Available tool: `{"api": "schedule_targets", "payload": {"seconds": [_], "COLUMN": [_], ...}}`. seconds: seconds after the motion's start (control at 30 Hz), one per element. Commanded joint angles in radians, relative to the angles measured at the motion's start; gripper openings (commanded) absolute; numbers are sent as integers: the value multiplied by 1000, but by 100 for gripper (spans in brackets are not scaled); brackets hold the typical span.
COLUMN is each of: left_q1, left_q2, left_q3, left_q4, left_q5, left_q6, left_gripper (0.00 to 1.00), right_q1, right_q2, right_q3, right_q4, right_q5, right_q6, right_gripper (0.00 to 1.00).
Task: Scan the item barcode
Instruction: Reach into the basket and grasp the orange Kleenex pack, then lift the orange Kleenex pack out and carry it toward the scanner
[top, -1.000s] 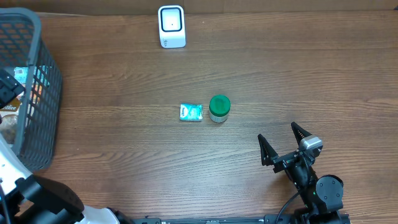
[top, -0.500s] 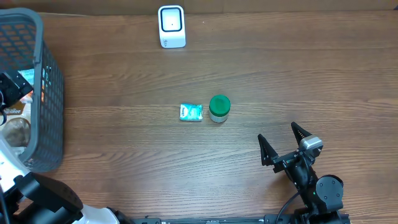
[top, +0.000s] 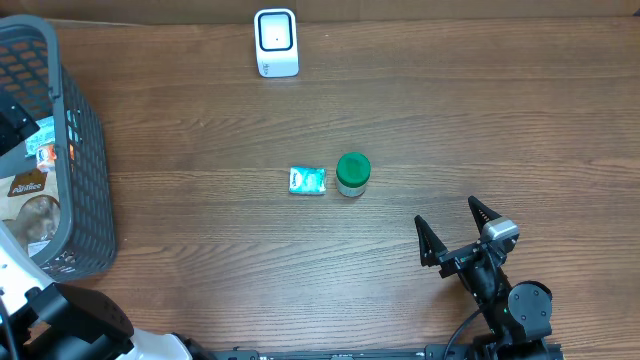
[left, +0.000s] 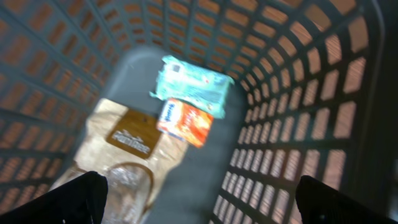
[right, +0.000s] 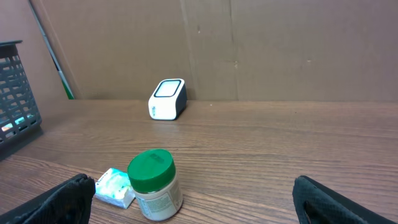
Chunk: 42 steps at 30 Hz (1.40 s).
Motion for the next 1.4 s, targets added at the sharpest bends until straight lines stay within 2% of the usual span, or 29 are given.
{"api": "schedule_targets", "payload": {"seconds": [0.0, 0.23, 0.67, 0.87, 1.1, 1.17, 1.27, 1.37], "left_q1": [1, 1, 1, 0, 0, -1, -1, -1], "left_q2": [42, 174, 410, 486, 529, 535, 548, 562], "left_q3": [23, 23, 23, 23, 22, 22, 22, 22], "left_q4": [32, 99, 155, 159, 197, 206, 212, 212], "left_q5": [-45, -46, -45, -45, -45, -45, -41, -40], "left_q6": [51, 148, 206, 205, 204, 200, 190, 189], "left_gripper": [100, 100, 97, 88, 84, 80, 65, 59], "right_q1": [7, 7, 7, 7, 7, 7, 7, 7], "right_q2": [-10, -10, -10, -10, -10, -10, -10, -10], "right_q3": [-11, -11, -11, -11, -11, -11, -11, -11], "right_q4": [4, 4, 4, 4, 4, 4, 4, 4], "right_q5": [10, 10, 10, 10, 10, 10, 10, 10], "right_q6": [6, 6, 6, 6, 6, 6, 6, 6], "right_gripper": [100, 100, 100, 100, 100, 100, 100, 100]}}
